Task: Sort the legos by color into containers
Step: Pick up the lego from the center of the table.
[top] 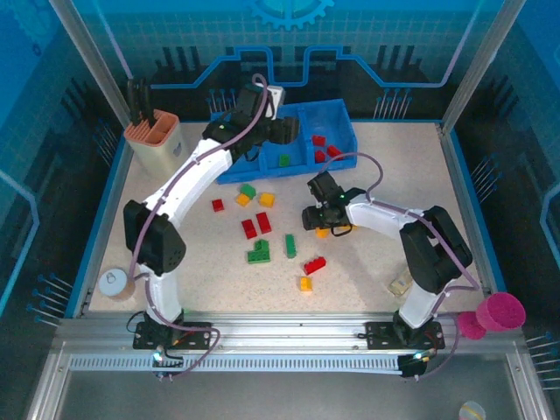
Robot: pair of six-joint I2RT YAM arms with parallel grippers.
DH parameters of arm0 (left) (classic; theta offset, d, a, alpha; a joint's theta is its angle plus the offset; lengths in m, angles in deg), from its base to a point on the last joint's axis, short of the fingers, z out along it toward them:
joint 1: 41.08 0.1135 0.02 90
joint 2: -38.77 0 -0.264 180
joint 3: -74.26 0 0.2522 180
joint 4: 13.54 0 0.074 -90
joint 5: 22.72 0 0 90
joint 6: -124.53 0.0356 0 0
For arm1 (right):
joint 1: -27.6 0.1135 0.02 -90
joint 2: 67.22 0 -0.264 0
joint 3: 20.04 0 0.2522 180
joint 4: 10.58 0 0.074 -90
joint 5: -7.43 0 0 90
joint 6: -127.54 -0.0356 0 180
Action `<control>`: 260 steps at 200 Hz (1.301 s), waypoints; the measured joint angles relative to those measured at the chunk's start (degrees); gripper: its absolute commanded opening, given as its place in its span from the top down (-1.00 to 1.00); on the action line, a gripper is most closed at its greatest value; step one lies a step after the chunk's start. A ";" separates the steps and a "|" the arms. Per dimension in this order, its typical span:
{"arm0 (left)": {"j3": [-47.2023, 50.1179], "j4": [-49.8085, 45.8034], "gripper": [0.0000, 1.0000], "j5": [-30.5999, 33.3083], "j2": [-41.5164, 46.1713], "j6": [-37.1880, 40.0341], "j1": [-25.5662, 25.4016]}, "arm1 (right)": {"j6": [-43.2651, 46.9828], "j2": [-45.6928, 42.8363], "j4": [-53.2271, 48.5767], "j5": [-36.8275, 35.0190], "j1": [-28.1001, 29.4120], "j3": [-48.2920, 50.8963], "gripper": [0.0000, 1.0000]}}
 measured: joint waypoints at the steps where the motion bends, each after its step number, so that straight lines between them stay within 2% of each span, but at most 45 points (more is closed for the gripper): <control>1: 0.39 0.02 -0.45 0.02 0.22 0.00 0.09 | 0.02 0.04 -0.04 0.00 0.00 -0.04 -0.23; 69: 13.16 1.18 -0.48 1.64 6.49 -0.17 2.40 | 1.29 0.42 -4.76 -5.29 0.55 -0.87 -0.23; 167: 16.98 2.84 -0.51 1.62 9.77 -0.20 3.78 | 1.27 3.23 -7.72 -6.78 0.90 -0.94 -0.22; 228: 18.80 3.02 -0.53 1.64 12.09 -0.17 4.28 | 1.57 5.03 -7.50 -5.68 0.94 -1.62 0.13; 260: 20.09 1.70 -0.57 1.90 14.78 0.07 4.74 | 2.64 5.05 -8.31 -5.29 0.96 -2.47 0.24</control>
